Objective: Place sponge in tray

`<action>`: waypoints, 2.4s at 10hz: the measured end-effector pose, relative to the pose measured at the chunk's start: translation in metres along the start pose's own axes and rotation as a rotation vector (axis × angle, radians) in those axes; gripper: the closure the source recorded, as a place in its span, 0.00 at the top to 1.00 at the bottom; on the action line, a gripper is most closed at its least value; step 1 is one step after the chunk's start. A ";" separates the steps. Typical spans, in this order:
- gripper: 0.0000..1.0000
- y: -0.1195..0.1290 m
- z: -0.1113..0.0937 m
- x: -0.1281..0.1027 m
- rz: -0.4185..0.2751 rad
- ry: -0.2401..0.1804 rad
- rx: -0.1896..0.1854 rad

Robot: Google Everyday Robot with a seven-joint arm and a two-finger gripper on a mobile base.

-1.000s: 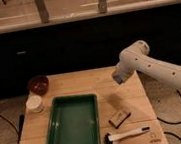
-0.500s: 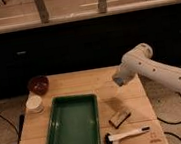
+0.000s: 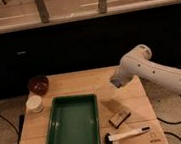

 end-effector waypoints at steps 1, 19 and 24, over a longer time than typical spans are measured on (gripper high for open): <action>0.00 -0.003 0.000 -0.005 -0.011 -0.005 0.000; 0.00 -0.028 -0.014 -0.077 -0.221 -0.115 -0.011; 0.00 -0.037 -0.015 -0.096 -0.283 -0.146 -0.019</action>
